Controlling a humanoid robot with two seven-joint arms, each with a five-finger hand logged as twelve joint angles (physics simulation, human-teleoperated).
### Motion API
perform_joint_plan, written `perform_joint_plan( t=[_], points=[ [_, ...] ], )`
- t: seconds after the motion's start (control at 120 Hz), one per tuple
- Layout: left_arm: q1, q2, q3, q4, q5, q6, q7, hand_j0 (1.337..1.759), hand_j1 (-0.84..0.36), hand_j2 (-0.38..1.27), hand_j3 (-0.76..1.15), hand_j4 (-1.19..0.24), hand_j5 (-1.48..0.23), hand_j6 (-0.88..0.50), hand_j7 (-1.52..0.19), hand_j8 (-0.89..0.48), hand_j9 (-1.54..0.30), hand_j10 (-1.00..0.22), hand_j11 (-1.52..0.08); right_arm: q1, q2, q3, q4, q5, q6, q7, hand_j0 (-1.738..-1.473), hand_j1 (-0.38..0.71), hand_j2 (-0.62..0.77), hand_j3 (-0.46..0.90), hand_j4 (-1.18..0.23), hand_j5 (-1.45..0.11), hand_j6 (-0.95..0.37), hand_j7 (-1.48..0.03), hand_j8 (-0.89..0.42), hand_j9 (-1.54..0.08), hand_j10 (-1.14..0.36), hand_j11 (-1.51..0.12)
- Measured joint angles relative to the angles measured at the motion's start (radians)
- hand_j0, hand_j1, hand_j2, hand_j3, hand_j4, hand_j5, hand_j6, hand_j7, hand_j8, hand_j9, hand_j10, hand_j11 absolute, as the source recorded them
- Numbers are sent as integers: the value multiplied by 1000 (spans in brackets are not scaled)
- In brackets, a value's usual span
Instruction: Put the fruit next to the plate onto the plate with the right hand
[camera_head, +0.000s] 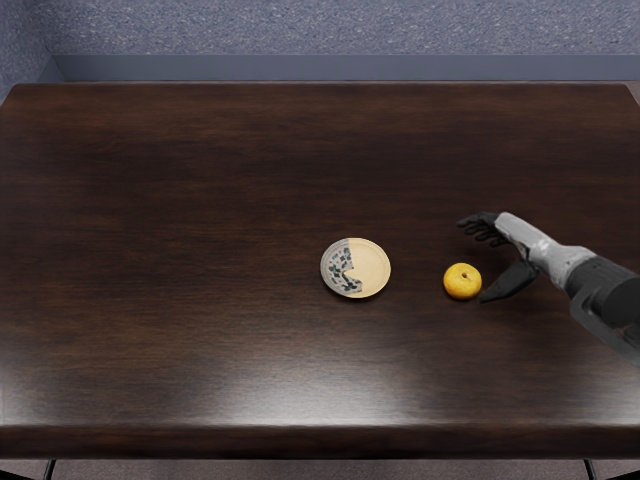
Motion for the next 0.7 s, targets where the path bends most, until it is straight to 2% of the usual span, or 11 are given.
perform_joint_plan(
  t=[0.183,0.7],
  points=[
    [0,0,0,0,0,0,0,1658,348,0,0,-1,-1,-1,-1,-1,-1,-1,-1,-12,18,-28,16,-38,-51,-1,-1658,-2,-54,0,-296,-380,-298,-379,-297,-380,-296,-380],
    [0,0,0,0,0,0,0,1658,348,0,0,-1,-1,-1,-1,-1,-1,-1,-1,-17,36,-41,28,-77,-62,-1,-1658,58,-64,0,-345,-445,-347,-444,-346,-445,-345,-444]
  ],
)
